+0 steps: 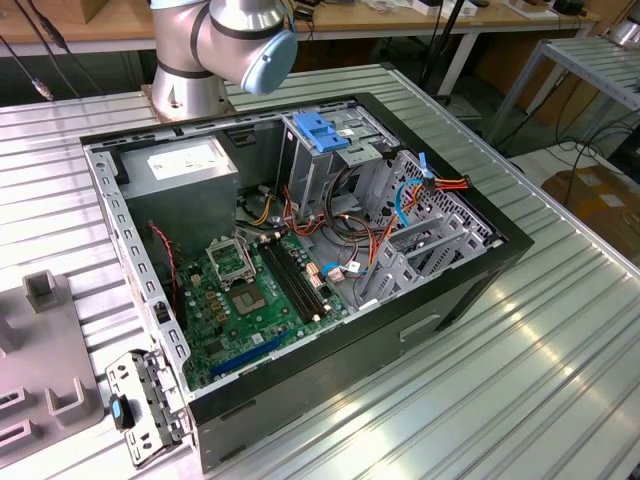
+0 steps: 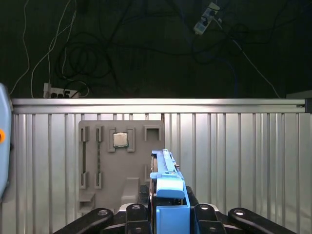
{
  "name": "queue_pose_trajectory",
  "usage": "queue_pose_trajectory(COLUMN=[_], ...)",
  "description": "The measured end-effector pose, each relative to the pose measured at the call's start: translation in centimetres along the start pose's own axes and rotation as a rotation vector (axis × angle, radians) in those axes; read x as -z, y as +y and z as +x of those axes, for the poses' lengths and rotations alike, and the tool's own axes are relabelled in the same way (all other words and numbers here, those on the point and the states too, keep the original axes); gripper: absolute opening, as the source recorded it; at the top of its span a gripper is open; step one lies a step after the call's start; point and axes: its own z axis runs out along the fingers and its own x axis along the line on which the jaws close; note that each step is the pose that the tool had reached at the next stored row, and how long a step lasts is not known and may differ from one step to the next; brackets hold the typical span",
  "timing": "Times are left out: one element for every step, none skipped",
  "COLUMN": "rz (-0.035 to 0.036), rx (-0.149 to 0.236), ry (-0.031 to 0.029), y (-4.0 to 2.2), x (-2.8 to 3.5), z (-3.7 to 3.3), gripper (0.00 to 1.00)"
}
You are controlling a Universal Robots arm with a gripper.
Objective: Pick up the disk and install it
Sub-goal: 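Pick up the disk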
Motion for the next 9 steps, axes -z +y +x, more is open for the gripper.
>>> queue_pose_trajectory(rz=[0.0001,0.0001,0.0001,0.0000,0.0000,0.0001,0.0002,0.0001,0.0001], rx=[0.000,0.000,0.000,0.000,0.000,0.000,0.000,0.000,0.000], ry=[0.0007,0.0012,0.0018,0.0027,0.0032,0.0039,0.0043,0.0049,0.0051], y=[-0.10,-0.16,-0.24,-0.36,-0.46,-0.62,-0.73,-0.86,-0.93], x=[0.00,0.01,0.01,0.02,0.02,0.01,0.01,0.01,0.01], z=[0.15,0.25,0.35,0.43,0.46,0.51,0.55,0.59,0.61], gripper=[0.37,0.37,0.37,0.37,0.37,0.37,0.37,0.37,0.37])
